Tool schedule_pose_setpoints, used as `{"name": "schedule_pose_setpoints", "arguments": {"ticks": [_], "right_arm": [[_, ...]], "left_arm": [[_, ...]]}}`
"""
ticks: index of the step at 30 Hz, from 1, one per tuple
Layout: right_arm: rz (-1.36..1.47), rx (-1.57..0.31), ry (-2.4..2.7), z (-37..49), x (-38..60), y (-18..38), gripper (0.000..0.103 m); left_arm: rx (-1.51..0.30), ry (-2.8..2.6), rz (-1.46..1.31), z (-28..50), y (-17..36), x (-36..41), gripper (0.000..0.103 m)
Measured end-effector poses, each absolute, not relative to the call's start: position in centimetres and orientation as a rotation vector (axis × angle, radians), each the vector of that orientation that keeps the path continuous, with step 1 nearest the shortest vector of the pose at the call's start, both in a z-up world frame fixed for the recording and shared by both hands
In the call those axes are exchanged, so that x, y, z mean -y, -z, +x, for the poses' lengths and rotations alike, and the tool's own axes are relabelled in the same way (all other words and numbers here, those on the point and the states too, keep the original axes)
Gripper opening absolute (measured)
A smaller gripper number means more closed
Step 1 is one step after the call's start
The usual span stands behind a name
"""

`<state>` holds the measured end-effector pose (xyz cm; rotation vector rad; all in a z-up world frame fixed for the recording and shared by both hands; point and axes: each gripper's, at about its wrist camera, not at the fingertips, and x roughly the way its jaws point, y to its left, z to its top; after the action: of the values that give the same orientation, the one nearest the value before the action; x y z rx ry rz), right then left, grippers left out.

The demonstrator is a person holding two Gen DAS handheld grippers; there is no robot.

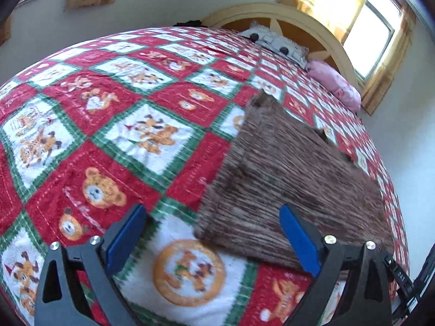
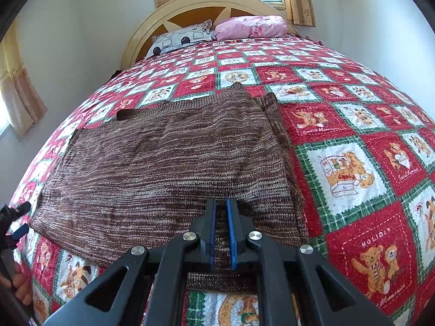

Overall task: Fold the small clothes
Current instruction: 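Open both tools and release the folded sweater, then grasp the folded sweater with both tools and fold it in half again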

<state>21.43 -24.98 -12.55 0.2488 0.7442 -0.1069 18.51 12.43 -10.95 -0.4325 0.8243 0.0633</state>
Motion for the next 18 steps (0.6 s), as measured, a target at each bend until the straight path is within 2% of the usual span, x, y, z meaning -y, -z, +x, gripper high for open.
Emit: {"name": "schedule_pose_setpoints", "arguments": {"ticks": [2,6,7,9,13,14,15,16,18], "right_arm": [[0.263,-0.742,0.101,21.4,25.1,12.6,0.008],[0.288,-0.738,0.090,21.3,25.5,12.6,0.008],[0.292,-0.737,0.088,21.3,25.5,12.7,0.008],[0.296,-0.736,0.087,21.3,25.5,12.7,0.008],[0.295,-0.736,0.087,21.3,25.6,12.7,0.008],[0.296,-0.736,0.086,21.3,25.6,12.7,0.008],[0.298,-0.736,0.085,21.3,25.6,12.7,0.008],[0.299,-0.735,0.084,21.3,25.6,12.7,0.008],[0.303,-0.734,0.082,21.3,25.7,12.7,0.008]], "left_arm": [[-0.824,-0.068,-0.488,17.5,10.8,-12.5,0.087],[-0.836,-0.079,-0.567,15.4,10.9,-11.7,0.087],[-0.831,-0.083,-0.565,15.4,10.9,-11.5,0.088],[-0.821,-0.082,-0.577,16.2,11.2,-11.3,0.095],[-0.784,-0.080,-0.602,18.7,11.2,-11.5,0.095],[-0.782,-0.064,-0.609,19.5,11.2,-11.6,0.087],[-0.785,-0.060,-0.620,19.9,11.3,-11.8,0.074],[-0.785,-0.049,-0.647,20.1,11.4,-12.0,0.068],[-0.778,-0.037,-0.698,20.1,11.8,-12.5,0.045]]}}
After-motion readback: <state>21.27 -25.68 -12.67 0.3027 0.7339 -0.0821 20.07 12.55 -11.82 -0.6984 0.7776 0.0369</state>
